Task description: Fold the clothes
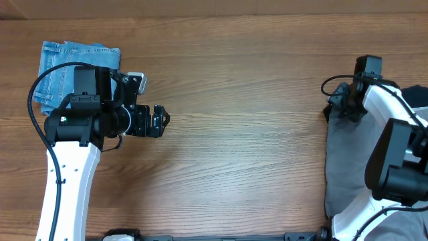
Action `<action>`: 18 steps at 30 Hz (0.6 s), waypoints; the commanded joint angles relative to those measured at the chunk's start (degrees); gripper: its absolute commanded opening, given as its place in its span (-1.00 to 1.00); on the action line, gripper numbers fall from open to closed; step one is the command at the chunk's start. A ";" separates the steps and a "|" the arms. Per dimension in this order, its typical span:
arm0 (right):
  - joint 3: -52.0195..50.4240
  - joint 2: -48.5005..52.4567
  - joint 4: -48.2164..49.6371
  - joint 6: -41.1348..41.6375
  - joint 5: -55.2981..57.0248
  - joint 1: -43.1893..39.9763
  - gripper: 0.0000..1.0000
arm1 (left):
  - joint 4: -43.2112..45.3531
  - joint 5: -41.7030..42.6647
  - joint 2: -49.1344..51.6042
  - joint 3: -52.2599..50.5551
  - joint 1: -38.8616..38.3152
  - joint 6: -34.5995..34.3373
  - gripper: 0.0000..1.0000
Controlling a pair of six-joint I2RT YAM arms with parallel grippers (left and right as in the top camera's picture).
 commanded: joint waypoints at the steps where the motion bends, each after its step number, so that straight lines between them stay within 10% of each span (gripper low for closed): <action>1: 1.27 0.15 0.17 0.15 1.29 0.44 -0.28 | 0.07 1.29 0.13 1.14 -0.48 0.94 1.00; 6: 2.54 -0.11 -2.01 0.15 1.53 -0.15 -0.90 | -0.28 1.33 0.13 1.14 -0.48 0.92 1.00; 18: 13.05 -9.49 -11.76 0.15 1.88 -1.40 -0.92 | -0.61 1.42 0.13 1.14 -0.48 0.92 1.00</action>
